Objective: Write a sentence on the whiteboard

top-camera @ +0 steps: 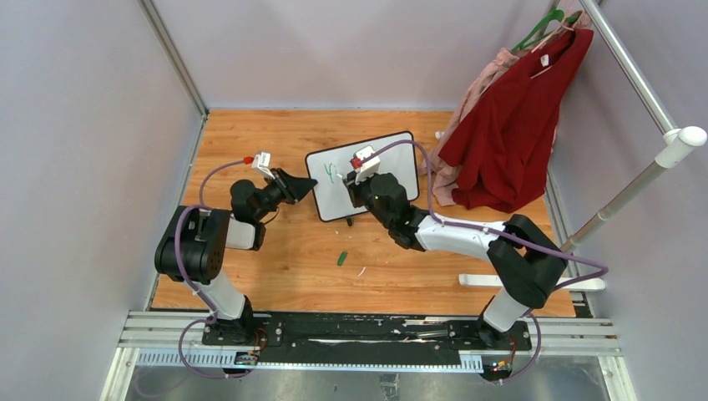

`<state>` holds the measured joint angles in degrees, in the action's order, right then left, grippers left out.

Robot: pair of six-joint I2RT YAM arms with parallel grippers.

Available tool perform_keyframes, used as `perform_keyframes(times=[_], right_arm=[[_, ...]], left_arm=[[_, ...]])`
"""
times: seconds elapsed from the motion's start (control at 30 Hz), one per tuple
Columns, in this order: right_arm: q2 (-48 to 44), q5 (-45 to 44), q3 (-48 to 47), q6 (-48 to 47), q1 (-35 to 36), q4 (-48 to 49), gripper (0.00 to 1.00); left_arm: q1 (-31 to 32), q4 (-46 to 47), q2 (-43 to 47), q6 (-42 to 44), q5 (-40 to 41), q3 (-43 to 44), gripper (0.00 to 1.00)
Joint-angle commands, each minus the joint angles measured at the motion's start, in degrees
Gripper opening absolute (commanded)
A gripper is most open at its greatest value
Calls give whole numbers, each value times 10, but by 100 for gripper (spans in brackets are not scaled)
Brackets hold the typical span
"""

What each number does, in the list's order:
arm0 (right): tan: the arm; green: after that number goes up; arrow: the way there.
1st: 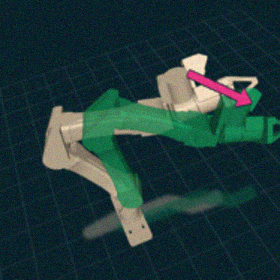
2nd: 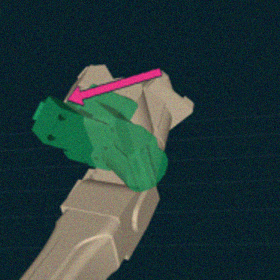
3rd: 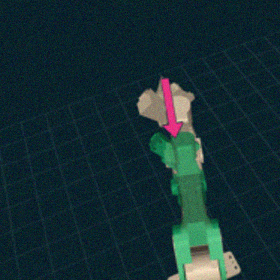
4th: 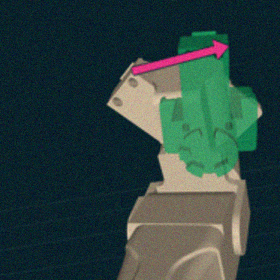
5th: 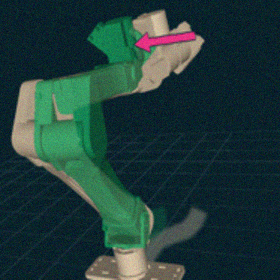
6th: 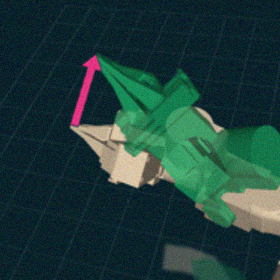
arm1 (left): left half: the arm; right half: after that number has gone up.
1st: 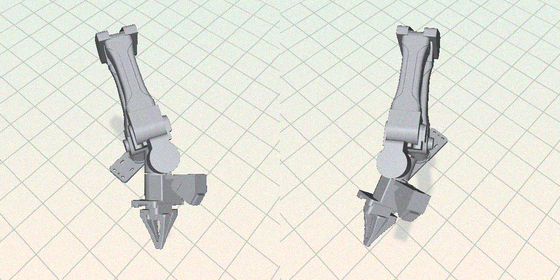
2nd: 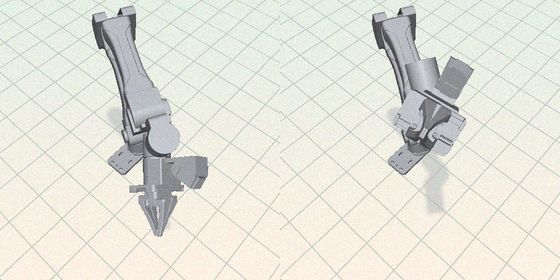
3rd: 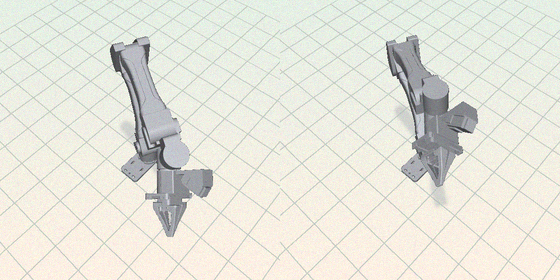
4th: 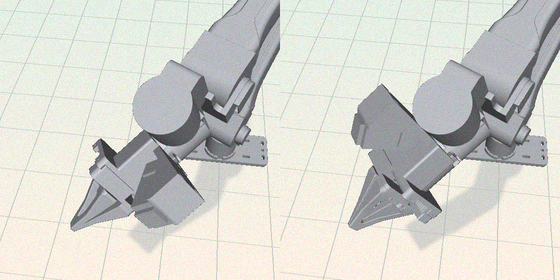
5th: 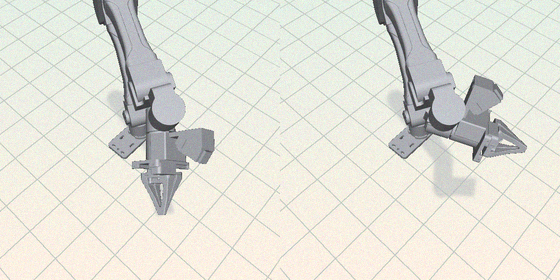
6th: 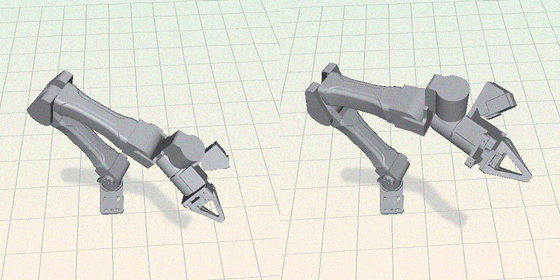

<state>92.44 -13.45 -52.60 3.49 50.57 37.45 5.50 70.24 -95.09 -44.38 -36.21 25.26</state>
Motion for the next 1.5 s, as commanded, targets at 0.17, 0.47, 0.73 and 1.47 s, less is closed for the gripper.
perform_keyframes(times=[0.17, 0.47, 0.73, 1.47], right_arm=[[-11, -10, 17, 4, -8, -27, 0], [-17, -34, 9, 1, -16, -47, 0], [-16, -42, -5, -4, -20, -49, 0], [-22, -56, -9, -12, -21, -50, 0]], left_arm=[[3, 33, 17, 1, -8, -6, 26], [3, 33, 18, 0, -8, -7, 26], [3, 34, 18, 1, -8, -7, 26], [3, 47, 10, -2, -19, -7, 1]])
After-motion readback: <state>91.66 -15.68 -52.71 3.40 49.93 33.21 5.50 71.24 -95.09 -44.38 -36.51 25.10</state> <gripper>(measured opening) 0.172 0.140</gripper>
